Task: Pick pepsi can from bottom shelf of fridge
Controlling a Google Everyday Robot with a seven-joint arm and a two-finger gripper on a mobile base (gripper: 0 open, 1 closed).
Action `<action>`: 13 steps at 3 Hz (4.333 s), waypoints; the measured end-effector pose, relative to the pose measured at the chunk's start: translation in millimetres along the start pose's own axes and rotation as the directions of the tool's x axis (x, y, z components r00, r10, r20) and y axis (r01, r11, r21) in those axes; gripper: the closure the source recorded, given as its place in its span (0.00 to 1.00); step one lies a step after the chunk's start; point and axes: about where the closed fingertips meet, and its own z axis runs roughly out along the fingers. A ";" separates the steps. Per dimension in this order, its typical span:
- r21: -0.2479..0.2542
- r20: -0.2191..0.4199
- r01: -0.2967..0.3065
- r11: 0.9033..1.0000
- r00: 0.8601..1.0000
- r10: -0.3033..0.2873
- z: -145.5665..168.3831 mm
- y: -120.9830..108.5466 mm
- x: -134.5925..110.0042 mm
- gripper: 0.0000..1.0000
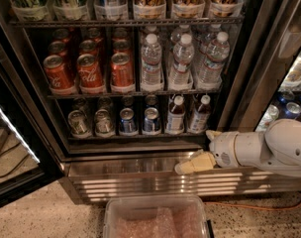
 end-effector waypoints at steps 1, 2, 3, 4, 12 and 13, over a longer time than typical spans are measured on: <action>-0.028 -0.004 -0.003 1.000 1.000 0.003 12.4 0.3 4.8 0.00; -0.077 0.002 -0.007 0.997 1.000 0.007 47.3 -5.8 8.8 0.00; -0.144 0.028 -0.061 0.988 0.997 0.066 80.8 -8.7 11.6 0.00; -0.144 0.028 -0.061 0.988 0.997 0.066 80.8 -8.7 11.6 0.00; 0.206 0.055 0.267 0.942 0.958 -0.283 67.4 -105.1 -63.8 0.09; 0.151 0.019 0.255 0.955 0.965 -0.261 82.8 -103.7 -56.1 0.22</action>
Offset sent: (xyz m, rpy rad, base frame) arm 0.0432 0.0453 -0.0749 0.0889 0.0657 0.0954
